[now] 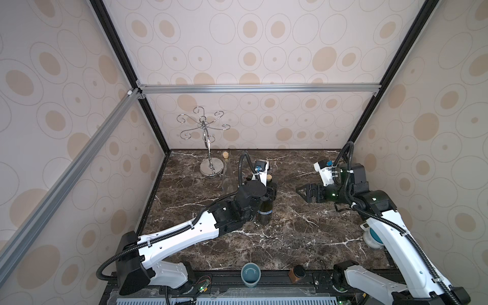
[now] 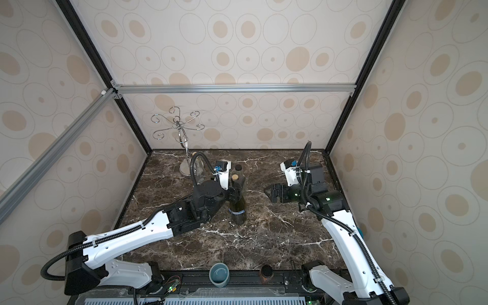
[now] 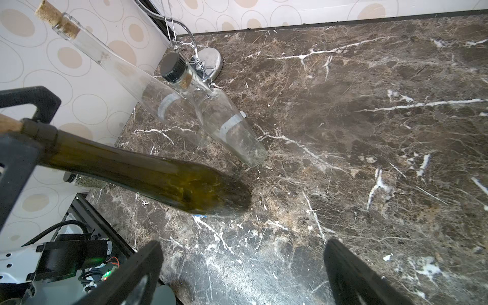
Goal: Remove the label from the bottle
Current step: Adjust the bottle at the center of the board.
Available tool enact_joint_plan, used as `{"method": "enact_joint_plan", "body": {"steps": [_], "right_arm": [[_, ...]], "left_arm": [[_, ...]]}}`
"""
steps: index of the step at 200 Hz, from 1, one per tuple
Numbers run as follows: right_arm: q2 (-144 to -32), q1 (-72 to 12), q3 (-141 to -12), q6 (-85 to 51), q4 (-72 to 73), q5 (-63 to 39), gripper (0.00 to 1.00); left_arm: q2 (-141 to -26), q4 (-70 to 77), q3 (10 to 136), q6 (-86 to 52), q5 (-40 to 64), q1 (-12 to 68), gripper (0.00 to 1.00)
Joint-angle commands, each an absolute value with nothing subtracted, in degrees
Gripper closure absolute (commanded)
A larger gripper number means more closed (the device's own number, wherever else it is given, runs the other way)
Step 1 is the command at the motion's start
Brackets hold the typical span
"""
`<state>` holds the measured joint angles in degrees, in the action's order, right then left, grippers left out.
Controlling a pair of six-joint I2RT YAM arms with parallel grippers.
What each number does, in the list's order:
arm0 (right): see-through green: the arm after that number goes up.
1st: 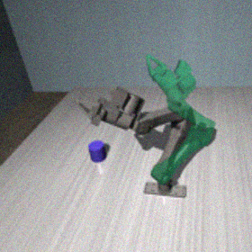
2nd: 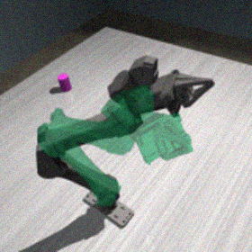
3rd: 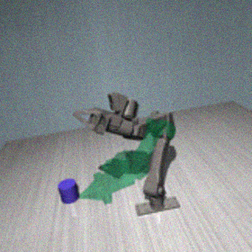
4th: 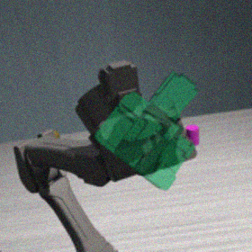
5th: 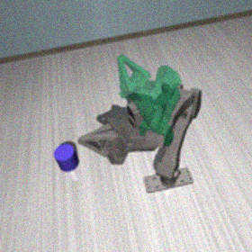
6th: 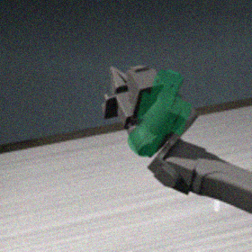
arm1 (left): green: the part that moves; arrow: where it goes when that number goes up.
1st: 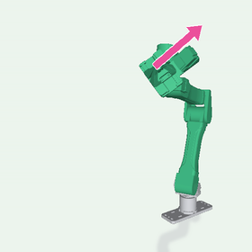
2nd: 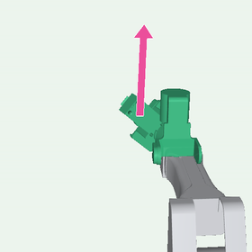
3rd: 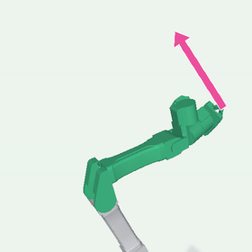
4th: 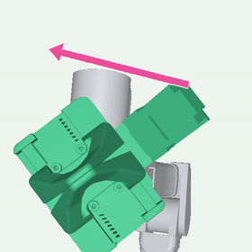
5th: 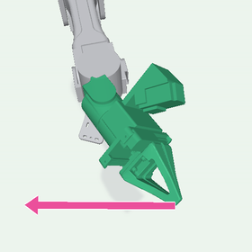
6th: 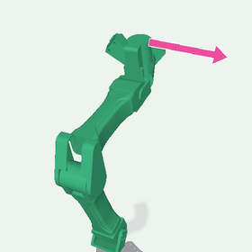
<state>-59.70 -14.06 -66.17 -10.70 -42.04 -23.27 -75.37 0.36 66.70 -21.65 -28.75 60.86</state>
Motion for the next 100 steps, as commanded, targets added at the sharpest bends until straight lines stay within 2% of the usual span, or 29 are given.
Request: {"method": "enact_joint_plan", "body": {"steps": [1,20,43,100], "right_arm": [[-58.7,-13.8,-65.9,-10.7,-42.5,-23.0,0.02],[-58.8,-13.9,-65.9,-10.9,-42.2,-23.6,0.02],[-59.1,-13.9,-66.2,-11.1,-42.0,-24.2,0.02],[-59.6,-13.9,-66.7,-10.5,-42.5,-23.6,0.02]], "left_arm": [[-72.6,0.7,67.3,-21.6,-28.7,61.3,0.19],[-70.8,0.2,67.0,-19.0,-27.6,61.1,0.07],[-68.4,-1.7,66.6,-15.9,-21.4,58.2,0.00],[-63.1,-4.0,63.4,-6.4,1.8,49.8,0.00]]}}
